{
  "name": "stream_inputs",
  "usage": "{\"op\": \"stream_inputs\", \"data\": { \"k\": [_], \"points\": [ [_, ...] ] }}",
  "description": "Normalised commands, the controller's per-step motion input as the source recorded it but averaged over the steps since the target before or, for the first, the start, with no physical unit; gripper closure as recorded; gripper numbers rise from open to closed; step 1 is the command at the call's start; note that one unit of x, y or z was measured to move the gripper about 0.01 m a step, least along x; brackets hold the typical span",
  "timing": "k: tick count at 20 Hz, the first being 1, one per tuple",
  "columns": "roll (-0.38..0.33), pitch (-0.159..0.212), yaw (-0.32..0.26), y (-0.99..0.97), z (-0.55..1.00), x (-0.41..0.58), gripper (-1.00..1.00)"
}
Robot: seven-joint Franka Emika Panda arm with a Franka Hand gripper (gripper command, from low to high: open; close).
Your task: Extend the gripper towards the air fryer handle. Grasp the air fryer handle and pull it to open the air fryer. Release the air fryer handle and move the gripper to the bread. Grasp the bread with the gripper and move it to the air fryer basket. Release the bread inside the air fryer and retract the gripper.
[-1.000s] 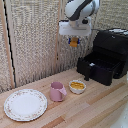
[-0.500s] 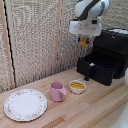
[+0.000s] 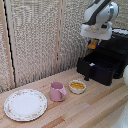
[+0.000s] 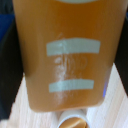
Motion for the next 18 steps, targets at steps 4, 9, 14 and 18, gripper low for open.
{"op": "stream_inputs", "data": {
  "k": [4, 9, 14, 18],
  "points": [
    [0.014, 0.000, -0.024, -0.36, -0.34, -0.029, 1.00],
    [-0.010, 0.000, 0.000, -0.17, -0.46, -0.008, 1.00],
    [-0.021, -0.002, -0.001, -0.17, -0.41, 0.013, 1.00],
    [-0.044, -0.008, 0.000, -0.16, -0.33, 0.114, 1.00]
  ]
}}
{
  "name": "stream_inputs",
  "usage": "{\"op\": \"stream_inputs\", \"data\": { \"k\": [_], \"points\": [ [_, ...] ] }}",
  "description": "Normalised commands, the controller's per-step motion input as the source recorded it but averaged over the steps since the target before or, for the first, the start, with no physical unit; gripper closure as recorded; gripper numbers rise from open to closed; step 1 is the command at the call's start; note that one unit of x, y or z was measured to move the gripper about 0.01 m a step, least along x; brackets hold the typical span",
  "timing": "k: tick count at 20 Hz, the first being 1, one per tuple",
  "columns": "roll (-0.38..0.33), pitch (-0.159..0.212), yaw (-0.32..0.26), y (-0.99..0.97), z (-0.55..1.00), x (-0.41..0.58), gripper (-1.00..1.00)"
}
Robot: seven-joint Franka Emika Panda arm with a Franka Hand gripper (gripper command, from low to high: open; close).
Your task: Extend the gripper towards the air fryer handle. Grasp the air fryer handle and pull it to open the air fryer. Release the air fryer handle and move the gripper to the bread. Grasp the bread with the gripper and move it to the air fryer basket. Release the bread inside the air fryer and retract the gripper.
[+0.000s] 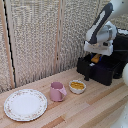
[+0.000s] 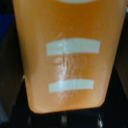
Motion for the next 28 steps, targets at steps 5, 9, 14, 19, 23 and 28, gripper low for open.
{"op": "stream_inputs", "data": {
  "k": [5, 9, 14, 19, 23, 28],
  "points": [
    [-0.025, 0.001, -0.032, -0.09, -0.19, 0.030, -1.00],
    [-0.008, 0.002, -0.078, -0.08, -0.01, 0.016, -1.00],
    [-0.006, 0.002, -0.062, 0.00, 0.05, 0.016, -1.00],
    [0.080, 0.024, -0.065, 0.04, 0.66, 0.005, -1.00],
    [0.051, 0.012, -0.042, 0.11, 0.97, 0.006, -1.00],
    [0.021, 0.028, -0.071, 0.06, 0.98, 0.000, -1.00]
  ]
}}
